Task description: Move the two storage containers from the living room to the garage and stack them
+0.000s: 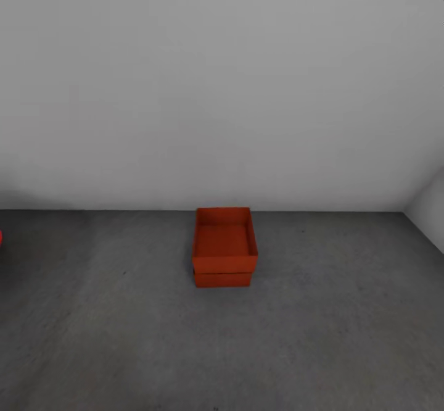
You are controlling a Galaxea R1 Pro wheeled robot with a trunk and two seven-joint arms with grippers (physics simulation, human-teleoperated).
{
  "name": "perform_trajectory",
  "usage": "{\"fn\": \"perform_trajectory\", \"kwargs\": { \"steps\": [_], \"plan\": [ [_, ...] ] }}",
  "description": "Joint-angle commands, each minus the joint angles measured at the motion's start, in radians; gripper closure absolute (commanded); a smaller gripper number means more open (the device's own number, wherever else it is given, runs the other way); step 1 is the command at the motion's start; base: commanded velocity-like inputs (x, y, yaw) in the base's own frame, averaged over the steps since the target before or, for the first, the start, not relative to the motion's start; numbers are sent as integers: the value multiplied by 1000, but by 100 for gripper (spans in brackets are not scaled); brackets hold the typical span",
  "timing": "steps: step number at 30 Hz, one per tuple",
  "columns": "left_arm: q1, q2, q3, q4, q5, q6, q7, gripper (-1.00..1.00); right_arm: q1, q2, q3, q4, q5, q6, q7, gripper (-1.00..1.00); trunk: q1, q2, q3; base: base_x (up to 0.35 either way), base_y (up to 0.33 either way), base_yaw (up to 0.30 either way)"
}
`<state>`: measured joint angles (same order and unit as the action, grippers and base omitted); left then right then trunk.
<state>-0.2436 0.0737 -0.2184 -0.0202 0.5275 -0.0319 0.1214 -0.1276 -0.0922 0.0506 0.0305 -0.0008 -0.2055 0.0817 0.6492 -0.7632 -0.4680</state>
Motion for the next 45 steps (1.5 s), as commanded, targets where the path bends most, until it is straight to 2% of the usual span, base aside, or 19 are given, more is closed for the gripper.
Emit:
{"fn": "perform_trajectory", "kwargs": {
  "steps": [1,45],
  "plan": [
    [0,0,-9,0,8,-2,3,-100,-1,0,5,3,0,-6,1,-100,0,-1,1,0,0,0],
    [0,0,-9,-1,8,-2,3,-100,-1,3,5,3,-1,-11,-3,-100,0,-1,71,0,0,0]
  ]
}}
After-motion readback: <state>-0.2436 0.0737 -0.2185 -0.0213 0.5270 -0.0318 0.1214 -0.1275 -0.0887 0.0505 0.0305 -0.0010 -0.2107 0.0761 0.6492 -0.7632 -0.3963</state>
